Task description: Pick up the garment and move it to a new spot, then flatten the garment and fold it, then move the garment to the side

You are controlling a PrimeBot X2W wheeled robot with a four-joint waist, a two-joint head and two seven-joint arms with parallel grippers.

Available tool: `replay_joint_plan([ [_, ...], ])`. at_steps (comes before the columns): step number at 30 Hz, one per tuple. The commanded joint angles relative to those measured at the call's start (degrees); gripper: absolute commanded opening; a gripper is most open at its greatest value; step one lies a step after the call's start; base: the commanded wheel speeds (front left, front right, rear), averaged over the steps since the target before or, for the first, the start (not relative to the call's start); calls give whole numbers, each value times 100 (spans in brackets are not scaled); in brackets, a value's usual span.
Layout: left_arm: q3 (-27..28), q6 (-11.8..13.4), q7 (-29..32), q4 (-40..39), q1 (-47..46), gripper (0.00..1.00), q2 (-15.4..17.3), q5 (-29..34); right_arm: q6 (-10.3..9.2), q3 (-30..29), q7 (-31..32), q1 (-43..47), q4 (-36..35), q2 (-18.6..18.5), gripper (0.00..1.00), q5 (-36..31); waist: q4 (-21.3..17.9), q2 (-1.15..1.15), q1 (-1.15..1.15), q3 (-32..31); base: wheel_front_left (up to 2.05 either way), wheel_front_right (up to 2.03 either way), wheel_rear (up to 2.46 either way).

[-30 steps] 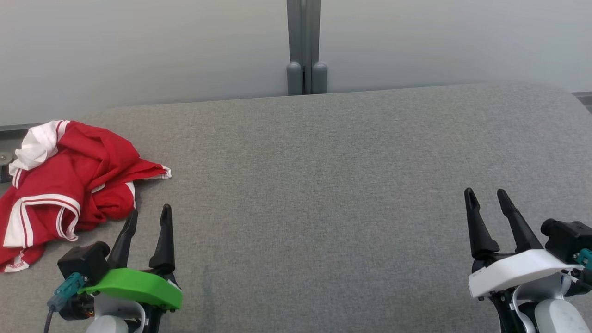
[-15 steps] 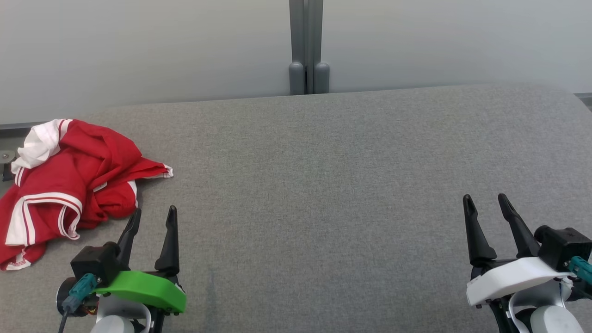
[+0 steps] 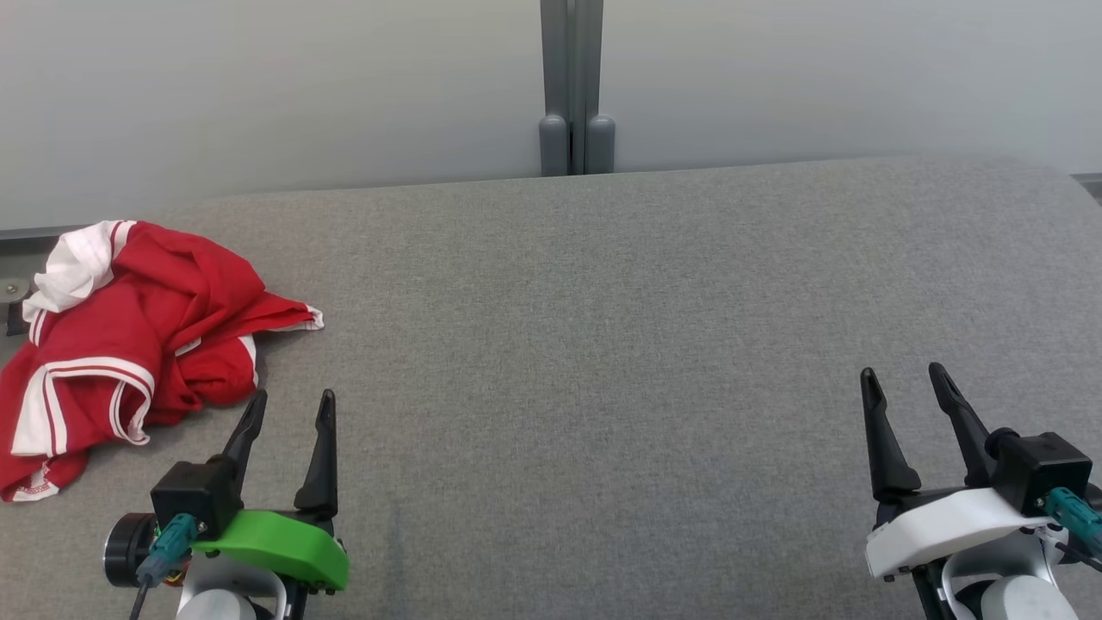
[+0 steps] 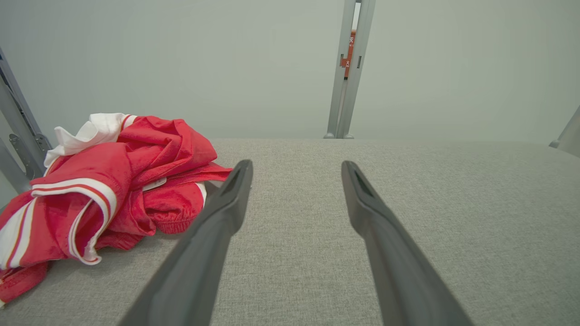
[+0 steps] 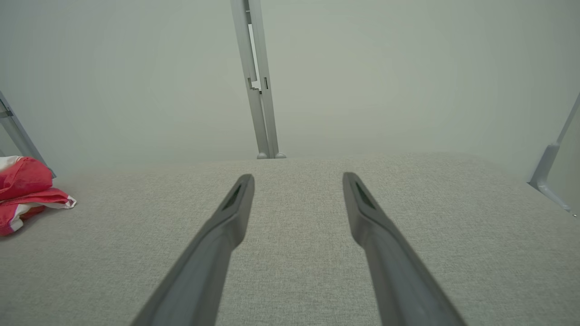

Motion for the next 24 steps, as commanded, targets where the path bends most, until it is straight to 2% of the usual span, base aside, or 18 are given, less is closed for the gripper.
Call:
replay_joint_plan([
  [1, -8, 33, -55, 7, -119, 100, 43, 121, 4, -15, -56, 73, -45, -2, 100, -135, 2, 0, 0, -2, 0, 0, 0],
  [15, -16, 64, -204, 146, -84, 100, 26, 290, 3, -122, -185, 153, -46, 83, 100, -509, 36, 0, 0, -5, 0, 0, 0],
  [24, 8, 88, -188, 233, -99, 100, 5, 147, 3, -170, -198, 154, -3, 109, 100, -408, 86, 0, 0, 7, 0, 0, 0],
])
